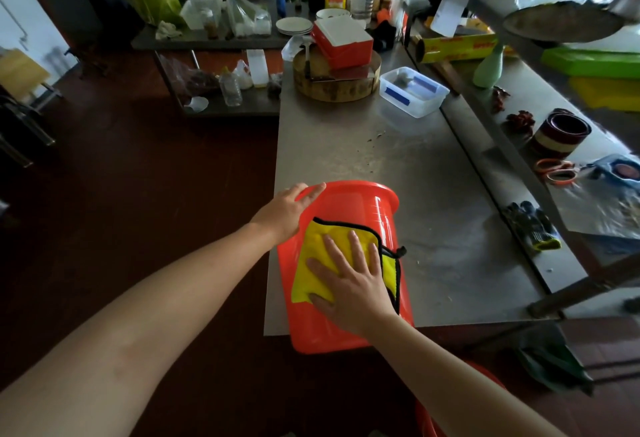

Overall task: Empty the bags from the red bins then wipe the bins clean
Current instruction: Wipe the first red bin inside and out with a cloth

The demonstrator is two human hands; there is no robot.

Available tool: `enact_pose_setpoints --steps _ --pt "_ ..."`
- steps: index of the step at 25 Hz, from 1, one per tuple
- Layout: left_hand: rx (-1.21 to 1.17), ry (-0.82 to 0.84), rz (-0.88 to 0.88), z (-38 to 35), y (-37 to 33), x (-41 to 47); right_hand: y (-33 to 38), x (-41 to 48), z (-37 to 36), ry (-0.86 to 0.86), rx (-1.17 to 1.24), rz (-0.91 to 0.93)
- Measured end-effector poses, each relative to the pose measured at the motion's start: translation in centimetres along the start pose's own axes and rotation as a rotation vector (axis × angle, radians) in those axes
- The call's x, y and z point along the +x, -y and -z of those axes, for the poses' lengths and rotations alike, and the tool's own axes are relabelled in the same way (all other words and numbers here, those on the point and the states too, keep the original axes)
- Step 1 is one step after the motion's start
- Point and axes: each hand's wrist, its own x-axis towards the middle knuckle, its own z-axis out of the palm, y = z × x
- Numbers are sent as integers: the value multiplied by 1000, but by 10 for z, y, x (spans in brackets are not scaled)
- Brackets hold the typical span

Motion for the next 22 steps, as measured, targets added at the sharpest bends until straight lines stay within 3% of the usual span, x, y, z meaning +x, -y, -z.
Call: enact_pose_setpoints --steps 5,10,13,18,22 --pt "-56 8 56 0 -4 -2 -22 -32 -9 -57 132 -148" --pt "-41 -2 46 -2 -8 4 -47 -45 -12 -54 461 -477" --pt "-39 -3 44 -1 -12 4 -31 -44 -13 -35 410 -544" --pt "-60 20 47 2 -1 -2 32 -39 -16 -32 8 -199" --pt "-109 47 64 7 -2 -9 64 -36 -31 36 -155 -5"
